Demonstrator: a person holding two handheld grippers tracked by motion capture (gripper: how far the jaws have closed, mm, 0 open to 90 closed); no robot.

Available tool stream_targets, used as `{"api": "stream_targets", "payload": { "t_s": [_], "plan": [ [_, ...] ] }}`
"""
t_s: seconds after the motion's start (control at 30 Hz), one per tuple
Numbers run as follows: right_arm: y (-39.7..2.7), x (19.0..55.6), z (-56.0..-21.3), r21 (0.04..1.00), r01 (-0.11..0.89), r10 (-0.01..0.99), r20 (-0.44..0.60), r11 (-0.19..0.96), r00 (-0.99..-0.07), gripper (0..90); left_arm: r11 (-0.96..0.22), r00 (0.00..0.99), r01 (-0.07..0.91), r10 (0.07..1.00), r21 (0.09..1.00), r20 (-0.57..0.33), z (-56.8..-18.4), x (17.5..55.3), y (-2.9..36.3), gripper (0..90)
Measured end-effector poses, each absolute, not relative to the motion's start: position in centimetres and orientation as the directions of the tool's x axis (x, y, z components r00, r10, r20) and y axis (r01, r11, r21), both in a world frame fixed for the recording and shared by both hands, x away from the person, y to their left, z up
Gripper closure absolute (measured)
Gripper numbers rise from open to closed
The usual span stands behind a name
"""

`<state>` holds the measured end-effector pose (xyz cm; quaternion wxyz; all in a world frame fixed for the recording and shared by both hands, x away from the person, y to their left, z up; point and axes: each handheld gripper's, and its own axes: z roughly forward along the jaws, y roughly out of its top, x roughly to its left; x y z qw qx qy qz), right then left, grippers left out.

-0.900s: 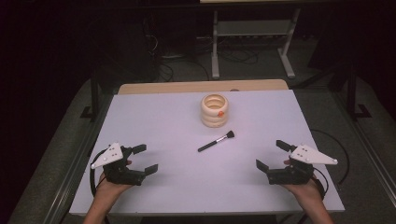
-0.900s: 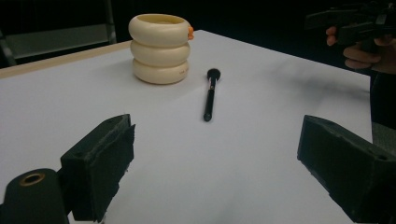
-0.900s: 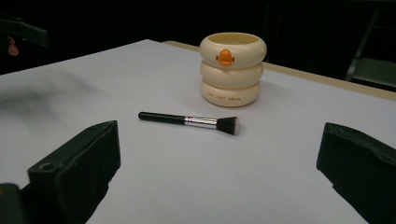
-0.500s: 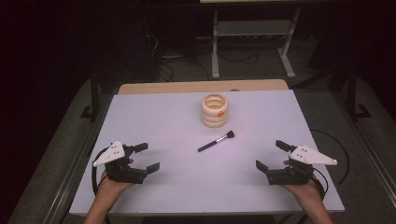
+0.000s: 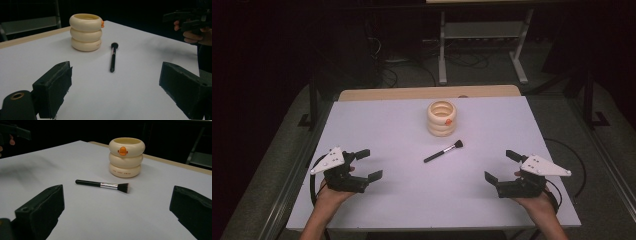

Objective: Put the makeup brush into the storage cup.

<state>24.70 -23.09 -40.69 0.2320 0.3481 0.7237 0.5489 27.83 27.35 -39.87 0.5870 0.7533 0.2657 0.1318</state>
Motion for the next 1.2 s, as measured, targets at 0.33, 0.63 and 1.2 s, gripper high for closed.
{"api": "stream_targets", "payload": {
  "t_s": [0.33, 0.63, 1.2],
  "plan": [
    [-23.2, 24.8, -40.7, 0.957, 0.243, 0.761, 0.039, 0.158, -0.648, 0.0, -0.169, 0.828, 0.236, 0.55, 0.957, -0.107, -39.6, 28.6, 26.9, 10.5],
    [-23.3, 24.8, -40.7, 0.958, 0.242, 0.765, 0.038, 0.156, -0.643, 0.0, -0.159, 0.839, 0.232, 0.531, 0.96, -0.115, -39.5, 29.2, 26.2, 10.5],
    [-23.3, 24.8, -40.7, 0.957, 0.245, 0.767, 0.04, 0.155, -0.64, 0.0, -0.186, 0.855, 0.224, 0.508, 0.957, -0.102, -39.2, 30.0, 24.9, 10.5]
  ]
}}
